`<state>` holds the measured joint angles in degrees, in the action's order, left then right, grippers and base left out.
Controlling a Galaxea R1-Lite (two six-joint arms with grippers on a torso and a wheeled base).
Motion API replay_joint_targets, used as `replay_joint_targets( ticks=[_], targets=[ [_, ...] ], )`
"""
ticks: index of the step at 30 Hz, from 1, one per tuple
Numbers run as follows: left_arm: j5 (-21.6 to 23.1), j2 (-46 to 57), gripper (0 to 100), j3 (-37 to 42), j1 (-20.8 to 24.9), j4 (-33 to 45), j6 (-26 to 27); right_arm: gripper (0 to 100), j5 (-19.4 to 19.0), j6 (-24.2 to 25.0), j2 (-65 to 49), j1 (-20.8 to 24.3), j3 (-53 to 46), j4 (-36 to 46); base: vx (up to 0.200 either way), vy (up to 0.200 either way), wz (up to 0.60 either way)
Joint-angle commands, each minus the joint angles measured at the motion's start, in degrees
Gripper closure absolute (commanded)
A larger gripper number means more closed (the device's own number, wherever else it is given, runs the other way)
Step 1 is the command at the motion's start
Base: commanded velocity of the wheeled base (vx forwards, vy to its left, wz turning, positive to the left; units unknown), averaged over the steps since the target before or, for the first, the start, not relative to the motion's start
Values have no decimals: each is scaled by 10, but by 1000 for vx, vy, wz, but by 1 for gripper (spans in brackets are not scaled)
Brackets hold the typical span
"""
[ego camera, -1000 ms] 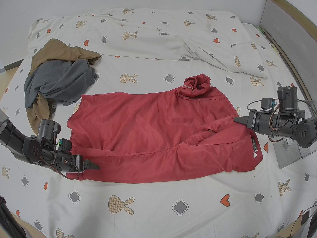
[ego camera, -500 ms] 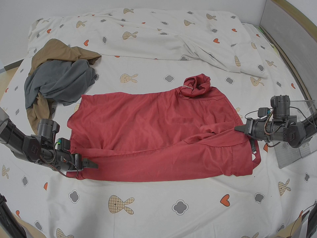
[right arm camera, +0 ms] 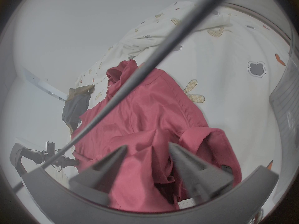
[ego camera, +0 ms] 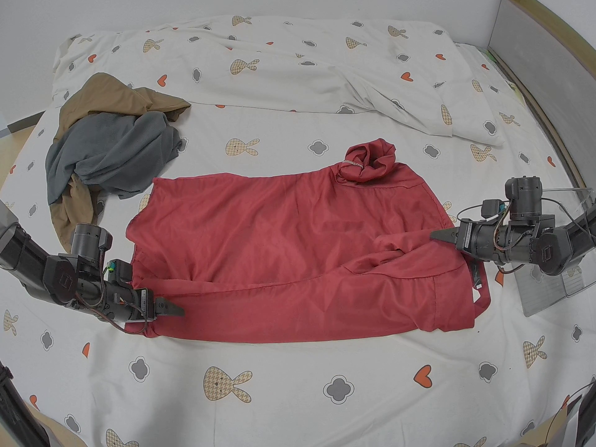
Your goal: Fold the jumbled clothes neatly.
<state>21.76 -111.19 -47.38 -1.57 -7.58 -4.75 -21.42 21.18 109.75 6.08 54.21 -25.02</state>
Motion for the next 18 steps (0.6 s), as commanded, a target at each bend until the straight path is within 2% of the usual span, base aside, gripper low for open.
replay_joint_targets(
  ticks=[1, 9, 18],
  targets=[
    [-1, -2, 0, 0, -1, 0, 0, 0, 0, 0, -37, -6, -4, 0, 0, 0, 0],
    [-1, -2, 0, 0, -2, 0, 0, 0, -1, 0, -53, -5, 19, 0, 0, 0, 0],
    [-1, 0, 0, 3, -1, -1, 1, 0, 0, 4, 68, 44, 99, 2, 0, 0, 0]
  ],
)
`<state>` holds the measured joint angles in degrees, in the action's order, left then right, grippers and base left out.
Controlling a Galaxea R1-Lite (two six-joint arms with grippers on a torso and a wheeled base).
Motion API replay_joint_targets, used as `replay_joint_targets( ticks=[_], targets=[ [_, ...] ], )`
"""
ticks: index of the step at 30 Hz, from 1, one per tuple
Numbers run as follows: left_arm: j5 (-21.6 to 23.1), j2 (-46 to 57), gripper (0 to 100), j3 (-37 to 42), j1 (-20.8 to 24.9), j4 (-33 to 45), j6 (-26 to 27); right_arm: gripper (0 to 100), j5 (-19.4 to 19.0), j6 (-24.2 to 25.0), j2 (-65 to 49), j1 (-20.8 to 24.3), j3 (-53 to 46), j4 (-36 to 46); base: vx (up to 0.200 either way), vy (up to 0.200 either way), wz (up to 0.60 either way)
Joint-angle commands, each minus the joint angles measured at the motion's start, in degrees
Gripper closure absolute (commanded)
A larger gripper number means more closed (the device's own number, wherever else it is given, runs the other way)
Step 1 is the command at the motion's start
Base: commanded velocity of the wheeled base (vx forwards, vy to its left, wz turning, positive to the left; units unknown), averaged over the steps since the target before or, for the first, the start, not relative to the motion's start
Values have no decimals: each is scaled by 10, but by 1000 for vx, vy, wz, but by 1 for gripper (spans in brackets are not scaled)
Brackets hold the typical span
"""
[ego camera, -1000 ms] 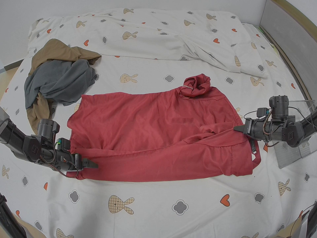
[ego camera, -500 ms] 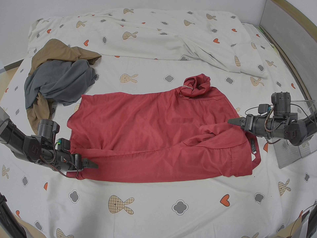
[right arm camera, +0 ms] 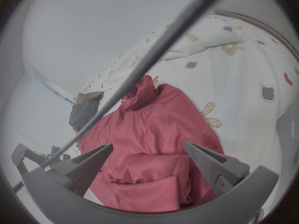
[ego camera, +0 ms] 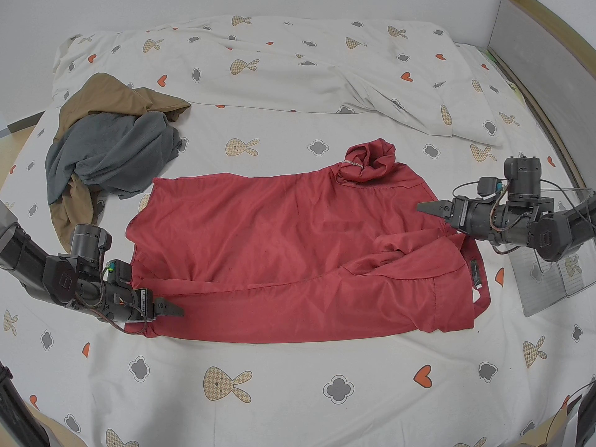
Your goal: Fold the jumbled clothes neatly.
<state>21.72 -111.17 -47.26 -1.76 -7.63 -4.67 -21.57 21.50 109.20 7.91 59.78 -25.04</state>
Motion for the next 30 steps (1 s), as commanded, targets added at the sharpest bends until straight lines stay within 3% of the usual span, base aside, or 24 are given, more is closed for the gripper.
replay_joint_targets(
  ticks=[1, 9, 16, 24, 30],
  targets=[
    [0, 0, 0, 2, 1, 0, 0, 0, 2, 1, 87, 31, 52, 3, 0, 0, 0],
    [0, -1, 0, 2, 2, 0, 0, 0, 2, 3, 99, 54, 35, 3, 0, 0, 0],
    [0, -3, 0, 1, 2, 0, 0, 0, 2, 4, -58, 99, -90, 8, 0, 0, 0],
    [0, -3, 0, 1, 2, 0, 0, 0, 0, 5, -147, 171, -151, 101, 0, 0, 0],
    [0, -2, 0, 2, 3, 0, 0, 0, 2, 1, -135, 181, -164, 119, 0, 0, 0]
  ],
)
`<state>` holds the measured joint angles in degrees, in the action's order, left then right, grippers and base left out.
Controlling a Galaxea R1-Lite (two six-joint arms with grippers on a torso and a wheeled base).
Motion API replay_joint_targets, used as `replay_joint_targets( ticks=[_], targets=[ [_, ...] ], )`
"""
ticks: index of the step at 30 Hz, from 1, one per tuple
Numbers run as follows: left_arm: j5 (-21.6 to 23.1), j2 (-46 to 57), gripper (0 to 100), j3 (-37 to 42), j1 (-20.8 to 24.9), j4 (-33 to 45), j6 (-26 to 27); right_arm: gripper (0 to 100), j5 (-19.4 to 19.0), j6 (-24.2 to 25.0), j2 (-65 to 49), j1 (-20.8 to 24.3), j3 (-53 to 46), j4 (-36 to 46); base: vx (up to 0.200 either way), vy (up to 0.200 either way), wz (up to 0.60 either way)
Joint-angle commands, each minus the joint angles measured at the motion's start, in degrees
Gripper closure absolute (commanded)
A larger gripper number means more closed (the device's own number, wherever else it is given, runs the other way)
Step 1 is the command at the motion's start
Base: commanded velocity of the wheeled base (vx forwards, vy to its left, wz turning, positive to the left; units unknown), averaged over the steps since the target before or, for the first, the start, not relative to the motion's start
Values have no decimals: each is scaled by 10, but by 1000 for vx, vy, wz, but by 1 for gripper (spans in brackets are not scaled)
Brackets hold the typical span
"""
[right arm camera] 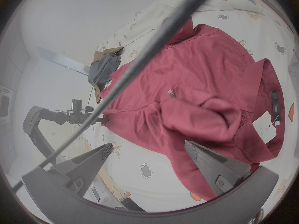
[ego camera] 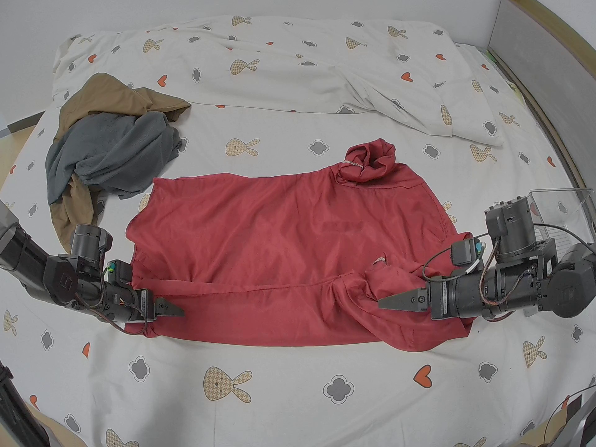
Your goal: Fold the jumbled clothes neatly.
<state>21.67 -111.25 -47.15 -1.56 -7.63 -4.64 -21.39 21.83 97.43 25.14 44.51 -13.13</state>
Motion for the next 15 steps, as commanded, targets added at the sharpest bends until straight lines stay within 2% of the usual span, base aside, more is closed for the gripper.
replay_joint_targets(
  ticks=[1, 8, 15],
  targets=[
    [0, -1, 0, 1, 1, 0, 0, 0, 0, -2, -15, 6, -11, -1, 0, 0, 0],
    [0, -1, 0, 1, 1, 0, 0, 0, 28, -7, -6, -20, 50, -1, 0, 0, 0],
    [0, -1, 0, 1, 1, 0, 0, 0, 31, -38, 34, -90, 119, 3, 0, 0, 0]
  ],
)
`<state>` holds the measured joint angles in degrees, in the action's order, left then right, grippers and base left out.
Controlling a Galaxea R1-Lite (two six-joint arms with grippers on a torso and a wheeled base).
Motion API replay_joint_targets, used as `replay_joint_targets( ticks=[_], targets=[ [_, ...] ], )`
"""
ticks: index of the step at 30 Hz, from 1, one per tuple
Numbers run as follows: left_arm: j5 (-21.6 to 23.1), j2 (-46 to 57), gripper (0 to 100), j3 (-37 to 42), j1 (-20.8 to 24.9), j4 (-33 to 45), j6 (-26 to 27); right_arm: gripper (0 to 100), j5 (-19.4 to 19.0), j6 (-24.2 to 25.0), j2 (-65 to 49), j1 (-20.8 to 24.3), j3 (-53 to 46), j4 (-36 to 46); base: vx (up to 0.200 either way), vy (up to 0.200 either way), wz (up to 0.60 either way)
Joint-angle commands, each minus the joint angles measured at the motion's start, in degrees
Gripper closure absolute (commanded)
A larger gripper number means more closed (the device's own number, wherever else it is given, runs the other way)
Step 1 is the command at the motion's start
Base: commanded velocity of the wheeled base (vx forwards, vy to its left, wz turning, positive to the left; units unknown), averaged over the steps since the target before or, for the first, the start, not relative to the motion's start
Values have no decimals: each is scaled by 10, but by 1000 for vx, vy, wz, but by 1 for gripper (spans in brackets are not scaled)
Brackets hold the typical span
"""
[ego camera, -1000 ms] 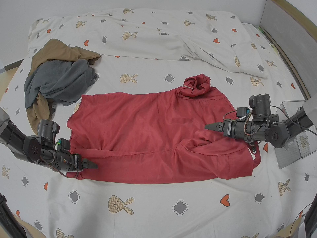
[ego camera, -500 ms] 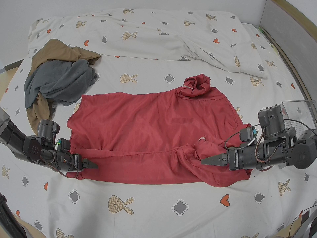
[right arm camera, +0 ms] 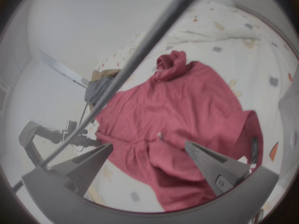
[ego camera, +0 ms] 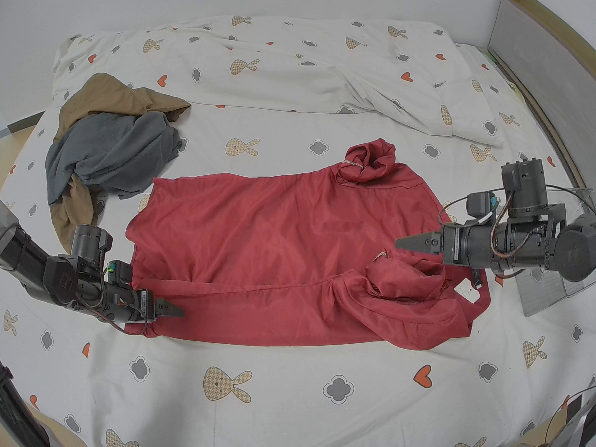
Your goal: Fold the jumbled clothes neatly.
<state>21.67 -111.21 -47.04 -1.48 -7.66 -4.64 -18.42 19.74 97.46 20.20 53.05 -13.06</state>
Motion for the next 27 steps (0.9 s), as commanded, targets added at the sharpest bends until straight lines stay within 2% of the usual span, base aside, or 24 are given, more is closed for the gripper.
replay_joint_targets(
  ticks=[1, 4, 8, 24, 25, 27],
  targets=[
    [0, -1, 0, 0, 0, 0, 0, 0, 5, -29, 57, -58, 35, 1, 0, 0, 0],
    [0, -2, 0, 0, 0, 0, 0, 0, 21, -37, 96, -77, 32, 0, 0, 0, 0],
    [0, -3, 0, 0, 1, 0, 0, 0, 24, -35, 114, -77, 26, 0, 0, 0, 0],
    [0, -4, 0, 0, 1, 0, 1, 0, 22, -25, 154, -36, 72, -7, 0, 0, 0],
    [0, -4, 0, 0, 1, 0, 1, 100, 22, -24, 159, -36, 74, -7, 0, 0, 0],
    [0, -4, 0, 1, 1, 0, 1, 100, 22, -24, 164, -36, 77, -7, 0, 0, 0]
  ],
)
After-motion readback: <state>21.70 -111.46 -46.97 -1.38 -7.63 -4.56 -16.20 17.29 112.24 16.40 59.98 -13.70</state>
